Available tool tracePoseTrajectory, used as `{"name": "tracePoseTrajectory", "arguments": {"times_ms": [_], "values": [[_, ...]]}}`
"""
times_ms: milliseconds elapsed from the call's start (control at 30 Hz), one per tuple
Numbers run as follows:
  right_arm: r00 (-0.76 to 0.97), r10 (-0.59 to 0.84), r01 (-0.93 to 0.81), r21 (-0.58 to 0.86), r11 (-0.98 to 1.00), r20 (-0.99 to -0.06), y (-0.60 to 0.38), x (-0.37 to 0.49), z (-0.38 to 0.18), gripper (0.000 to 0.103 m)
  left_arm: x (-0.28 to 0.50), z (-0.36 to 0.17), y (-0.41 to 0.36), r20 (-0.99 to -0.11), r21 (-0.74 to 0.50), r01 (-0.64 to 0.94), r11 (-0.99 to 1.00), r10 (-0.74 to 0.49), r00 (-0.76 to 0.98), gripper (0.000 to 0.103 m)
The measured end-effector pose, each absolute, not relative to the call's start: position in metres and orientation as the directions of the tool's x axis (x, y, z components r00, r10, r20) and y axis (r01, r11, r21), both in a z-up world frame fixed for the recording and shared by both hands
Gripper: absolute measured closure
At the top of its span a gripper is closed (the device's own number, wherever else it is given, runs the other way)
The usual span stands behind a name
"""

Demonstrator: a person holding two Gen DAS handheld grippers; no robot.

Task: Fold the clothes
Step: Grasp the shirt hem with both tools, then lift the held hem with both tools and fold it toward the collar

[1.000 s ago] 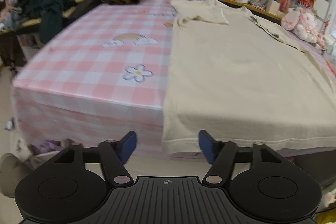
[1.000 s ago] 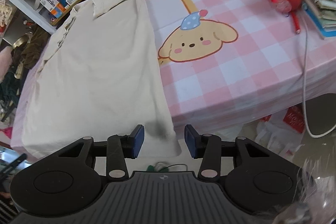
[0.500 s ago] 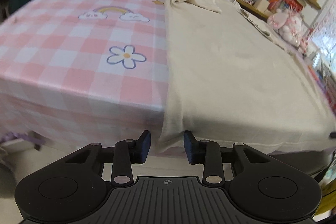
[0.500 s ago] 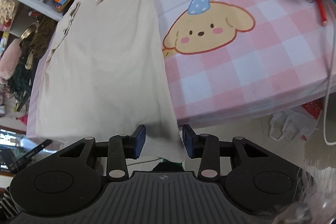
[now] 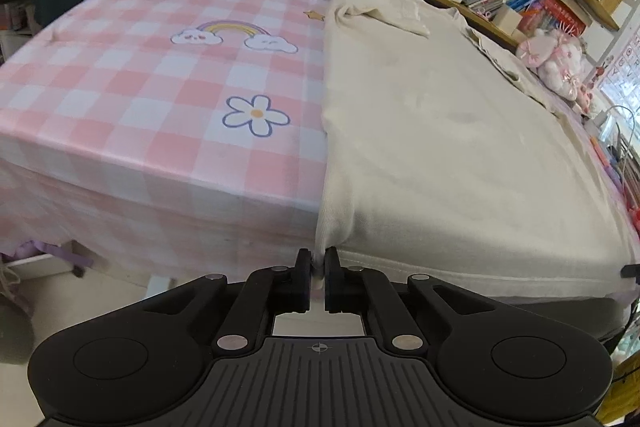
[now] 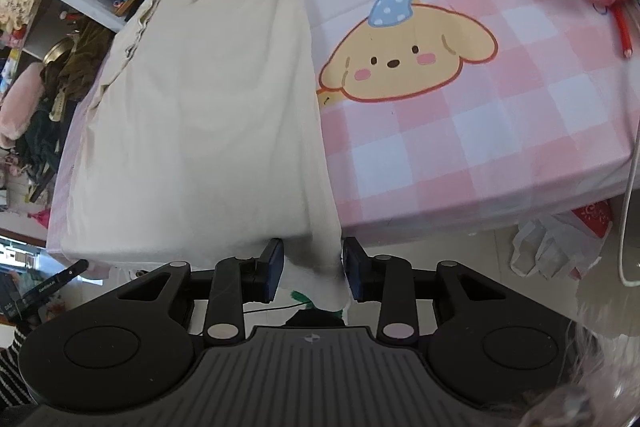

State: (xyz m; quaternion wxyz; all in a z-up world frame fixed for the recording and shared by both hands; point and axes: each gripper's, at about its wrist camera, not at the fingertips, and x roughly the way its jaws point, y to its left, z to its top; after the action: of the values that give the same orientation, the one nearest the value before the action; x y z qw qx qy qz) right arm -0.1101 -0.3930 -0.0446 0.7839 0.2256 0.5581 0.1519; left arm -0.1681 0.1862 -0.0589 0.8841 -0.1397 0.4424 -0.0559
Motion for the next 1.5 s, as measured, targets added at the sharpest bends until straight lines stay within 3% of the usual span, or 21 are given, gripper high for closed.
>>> {"name": "tracePoseTrajectory", "arguments": {"times_ms": [33, 100, 333, 633, 1100, 1300, 1500], "values": [[0.333, 0.492, 0.006, 0.524, 0.852, -0.804, -0.393, -0.11, -0.044, 0.074, -0.169, -0.056, 0.185, -0.768, -0.292, -0.027, 0.956, -0.218, 0.603, 0.099], [0.344, 0.491, -0.004, 0.522, 0.853, -0.8, -0.393, -0.113, -0.041, 0.097, -0.171, -0.052, 0.184, -0.772, -0.283, -0.03, 0.959, -0.209, 0.6, 0.099], [0.379, 0.506, -0.035, 0.534, 0.844, -0.775, -0.399, -0.134, -0.028, 0.099, -0.189, -0.036, 0.186, -0.773, -0.253, -0.03, 0.967, -0.184, 0.607, 0.1], [0.424, 0.563, -0.015, 0.616, 0.788, -0.71, -0.421, -0.171, -0.017, 0.099, -0.218, -0.03, 0.202, -0.762, -0.342, -0.076, 0.937, -0.229, 0.606, 0.1], [0.237, 0.568, 0.061, 0.595, 0.801, -0.788, -0.44, -0.246, -0.047, 0.099, -0.3, -0.065, 0.202, -0.832, -0.402, -0.147, 0.904, -0.294, 0.47, 0.1], [0.275, 0.641, 0.046, 0.675, 0.736, -0.717, -0.448, -0.243, -0.023, 0.099, -0.3, -0.039, 0.208, -0.676, -0.59, -0.125, 0.798, -0.404, 0.616, 0.1], [0.531, 0.712, -0.041, 0.825, 0.564, -0.46, -0.456, -0.206, 0.031, 0.099, -0.264, 0.0, 0.215, -0.335, -0.831, -0.051, 0.554, -0.425, 0.841, 0.1]]}}
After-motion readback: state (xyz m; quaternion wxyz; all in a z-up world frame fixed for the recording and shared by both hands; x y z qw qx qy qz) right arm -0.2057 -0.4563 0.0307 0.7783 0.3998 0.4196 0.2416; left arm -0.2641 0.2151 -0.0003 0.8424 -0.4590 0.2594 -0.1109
